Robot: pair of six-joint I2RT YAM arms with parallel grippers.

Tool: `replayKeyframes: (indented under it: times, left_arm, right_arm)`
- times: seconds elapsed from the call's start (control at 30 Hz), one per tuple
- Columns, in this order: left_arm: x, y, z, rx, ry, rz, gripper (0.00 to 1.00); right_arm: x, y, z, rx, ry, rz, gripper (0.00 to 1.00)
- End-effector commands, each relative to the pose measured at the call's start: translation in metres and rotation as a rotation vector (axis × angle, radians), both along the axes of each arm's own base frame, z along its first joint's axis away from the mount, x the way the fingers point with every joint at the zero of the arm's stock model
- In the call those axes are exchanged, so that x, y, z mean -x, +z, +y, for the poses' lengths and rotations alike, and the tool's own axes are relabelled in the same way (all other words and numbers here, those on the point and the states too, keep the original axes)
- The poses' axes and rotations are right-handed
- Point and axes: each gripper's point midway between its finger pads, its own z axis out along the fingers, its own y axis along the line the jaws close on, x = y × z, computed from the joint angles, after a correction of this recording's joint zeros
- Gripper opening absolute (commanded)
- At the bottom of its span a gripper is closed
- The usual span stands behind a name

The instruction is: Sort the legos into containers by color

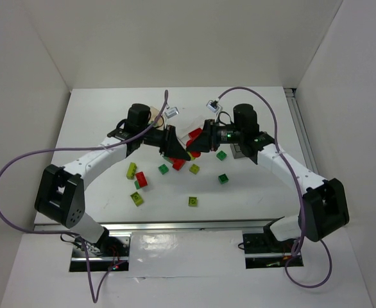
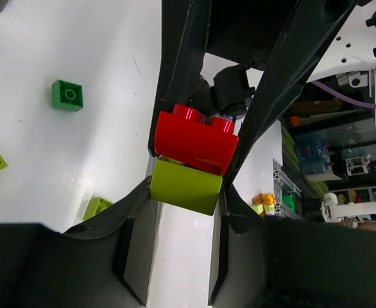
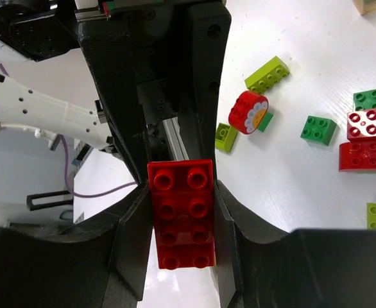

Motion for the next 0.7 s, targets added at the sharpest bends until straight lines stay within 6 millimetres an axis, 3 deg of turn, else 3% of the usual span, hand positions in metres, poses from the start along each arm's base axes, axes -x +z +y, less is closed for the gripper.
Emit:
replayKeyframes:
  times: [0.0,0.3,0.33,0.43,0.5,0.53,0.63,0.67]
  left_arm:
    - [-0.013,-0.002,0.008,0.006,0.028,-0.055,0.0]
    - [-0.037,-0.01,0.043,-0.039,0.159,-0.05,0.0]
    - [-0.04,-0.015,0.049,-0.056,0.183,-0.03,0.0]
    - [-0.058,-0.02,0.06,-0.114,0.282,-0.002,0.0]
    - [-0.067,-0.03,0.067,-0.183,0.369,0.035,0.0]
    - [-0.071,-0.024,0.069,-0.188,0.397,0.019,0.0]
    - [-0.079,-0.027,0.083,-0.274,0.523,0.033,0.0]
    - [-0.078,-0.032,0.083,-0.302,0.528,0.028,0.0]
  right_arm:
    - [-0.016,0.008,-0.009,0.032,-0.078,-0.029,0.26]
    - [-0.051,-0.006,-0.028,0.106,-0.26,-0.027,0.26]
    - [-0.058,-0.018,-0.029,0.125,-0.291,0.0,0.26]
    - [-0.098,-0.026,-0.04,0.194,-0.496,0.005,0.26]
    - [-0.121,-0.044,-0.041,0.261,-0.598,0.016,0.26]
    - [-0.137,-0.049,-0.05,0.304,-0.693,-0.002,0.26]
    - [-0.166,-0.068,-0.046,0.342,-0.751,-0.005,0.26]
    - [-0.179,-0.059,-0.041,0.337,-0.747,-0.038,0.28]
